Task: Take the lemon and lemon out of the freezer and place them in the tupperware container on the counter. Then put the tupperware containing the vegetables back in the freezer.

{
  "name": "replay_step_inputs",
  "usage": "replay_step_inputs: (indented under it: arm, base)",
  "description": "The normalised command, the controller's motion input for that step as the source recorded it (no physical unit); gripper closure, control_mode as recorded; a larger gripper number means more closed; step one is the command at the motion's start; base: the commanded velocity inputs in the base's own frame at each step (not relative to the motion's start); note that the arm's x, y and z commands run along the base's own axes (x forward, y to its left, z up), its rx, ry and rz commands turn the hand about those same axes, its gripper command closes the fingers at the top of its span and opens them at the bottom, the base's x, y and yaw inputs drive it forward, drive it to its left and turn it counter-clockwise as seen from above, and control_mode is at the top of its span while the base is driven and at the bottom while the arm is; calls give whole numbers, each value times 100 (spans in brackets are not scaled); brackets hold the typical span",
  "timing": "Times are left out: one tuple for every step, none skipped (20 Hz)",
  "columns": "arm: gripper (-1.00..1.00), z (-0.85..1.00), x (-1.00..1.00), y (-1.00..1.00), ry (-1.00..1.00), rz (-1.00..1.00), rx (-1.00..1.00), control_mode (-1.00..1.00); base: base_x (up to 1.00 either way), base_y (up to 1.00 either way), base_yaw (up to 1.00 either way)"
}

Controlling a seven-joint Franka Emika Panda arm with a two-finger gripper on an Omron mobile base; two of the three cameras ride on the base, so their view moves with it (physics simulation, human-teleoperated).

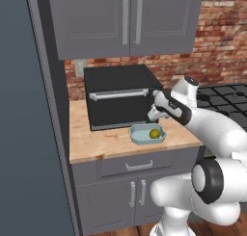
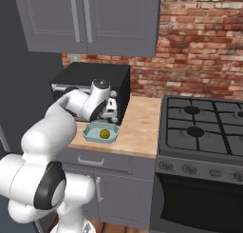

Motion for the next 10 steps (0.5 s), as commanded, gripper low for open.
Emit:
replay_step_inputs:
  arm:
    - [-100,100,-45,0,0,-9,15,-100]
    - [-100,100,-45,0,0,-8,15,-100]
    - [-100,100,-52,0,1,-7,16,-100]
    - [-100,100,-55,0,3,-7,16,-100]
    - [-100,100,-53,0,5,-6,15,-100]
    - [-100,100,-54,0,3,-6,15,-100]
    - [-100,100,-49,0,1,-4,14,-100]
    - [-100,100,-46,0,4,-5,11,-100]
    - [-100,100,-44,0,7,-6,8,-100]
    - [-100,94,-45,0,9,-7,0,-100]
  base:
    - [0,0,0]
    - [0,0,0]
    - [0,0,0]
    - [0,0,0]
    - [0,0,0]
    - [0,0,0]
    - [0,0,0]
    - [0,0,0]
    - [0,0,0]
    - [0,0,0]
